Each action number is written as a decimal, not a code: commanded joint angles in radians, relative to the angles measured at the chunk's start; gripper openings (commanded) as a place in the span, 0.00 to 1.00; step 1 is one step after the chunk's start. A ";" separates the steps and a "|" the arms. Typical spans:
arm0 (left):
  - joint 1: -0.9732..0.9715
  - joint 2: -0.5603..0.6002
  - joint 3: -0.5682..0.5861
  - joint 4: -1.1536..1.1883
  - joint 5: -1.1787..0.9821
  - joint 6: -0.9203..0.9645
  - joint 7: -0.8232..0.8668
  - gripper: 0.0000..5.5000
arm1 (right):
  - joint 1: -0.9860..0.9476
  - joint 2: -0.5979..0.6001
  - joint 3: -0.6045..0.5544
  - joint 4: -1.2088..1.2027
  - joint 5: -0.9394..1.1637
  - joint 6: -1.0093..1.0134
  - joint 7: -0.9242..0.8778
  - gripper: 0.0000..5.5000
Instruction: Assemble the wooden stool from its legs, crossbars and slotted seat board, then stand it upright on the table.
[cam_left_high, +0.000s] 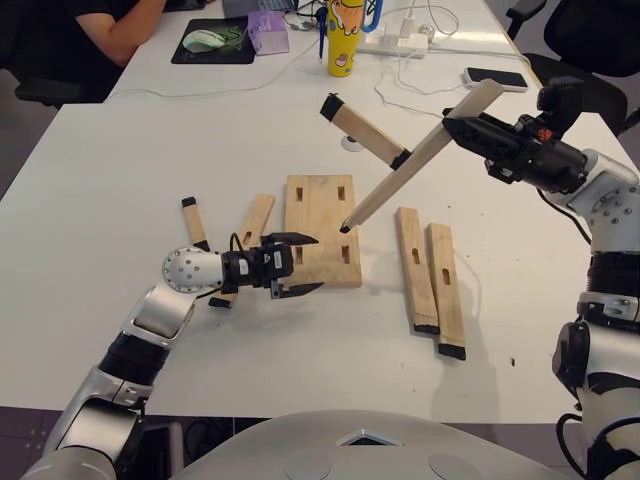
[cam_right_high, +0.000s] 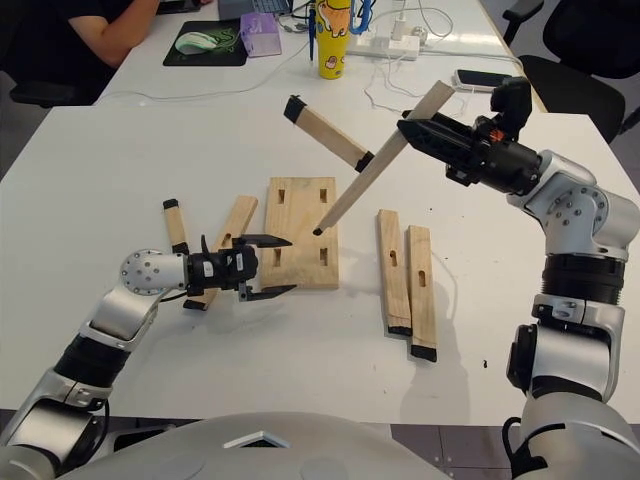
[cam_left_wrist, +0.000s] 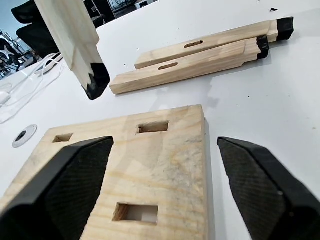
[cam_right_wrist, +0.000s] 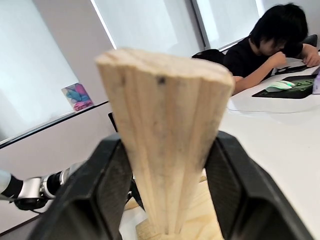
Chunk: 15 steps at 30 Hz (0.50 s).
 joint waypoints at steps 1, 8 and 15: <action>-0.011 -0.009 -0.005 0.034 0.008 0.051 0.002 0.70 | -0.058 0.005 0.065 0.059 -0.065 -0.045 0.086 0.37; -0.042 -0.025 -0.051 0.098 0.045 0.098 -0.015 0.70 | -0.073 0.007 0.109 0.127 -0.151 -0.130 0.160 0.37; -0.061 -0.014 -0.047 0.165 0.081 0.188 0.006 0.70 | -0.093 0.045 0.161 0.162 -0.233 -0.231 0.216 0.37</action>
